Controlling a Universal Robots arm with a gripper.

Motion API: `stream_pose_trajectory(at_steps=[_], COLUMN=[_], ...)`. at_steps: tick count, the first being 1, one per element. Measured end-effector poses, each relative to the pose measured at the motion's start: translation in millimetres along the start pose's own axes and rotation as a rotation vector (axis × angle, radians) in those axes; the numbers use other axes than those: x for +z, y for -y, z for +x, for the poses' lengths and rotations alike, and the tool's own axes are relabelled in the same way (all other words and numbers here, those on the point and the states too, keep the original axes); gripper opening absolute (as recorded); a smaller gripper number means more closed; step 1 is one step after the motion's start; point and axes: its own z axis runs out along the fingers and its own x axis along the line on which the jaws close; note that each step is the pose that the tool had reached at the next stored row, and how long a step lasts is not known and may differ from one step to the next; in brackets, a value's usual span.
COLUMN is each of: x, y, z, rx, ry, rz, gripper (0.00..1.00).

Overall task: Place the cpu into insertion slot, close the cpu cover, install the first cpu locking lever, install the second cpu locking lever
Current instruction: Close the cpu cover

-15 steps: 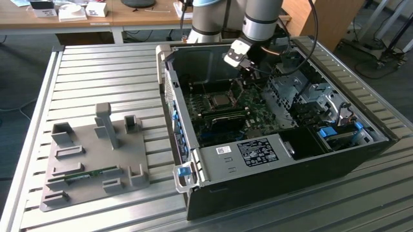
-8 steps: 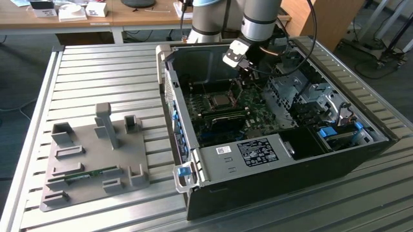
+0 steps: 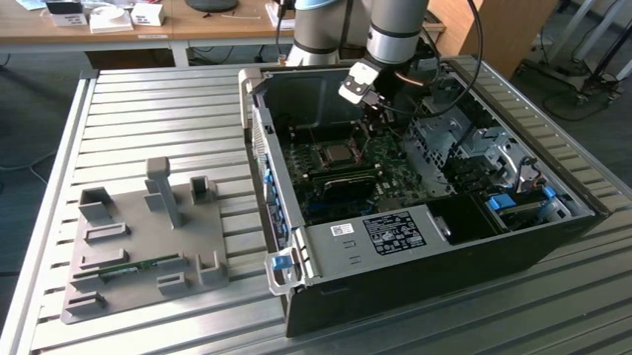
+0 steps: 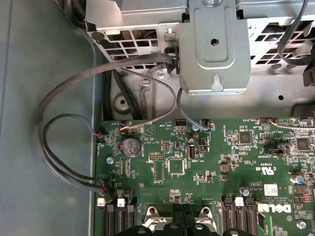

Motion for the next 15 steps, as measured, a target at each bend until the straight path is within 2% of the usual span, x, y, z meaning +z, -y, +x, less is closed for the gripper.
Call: stream_pose_trajectory(at_steps=[15], x=[1.7], y=[10.8], z=[-0.4], rx=[0.0], ry=[-0.0001], rz=[0.0], gripper=[0.11])
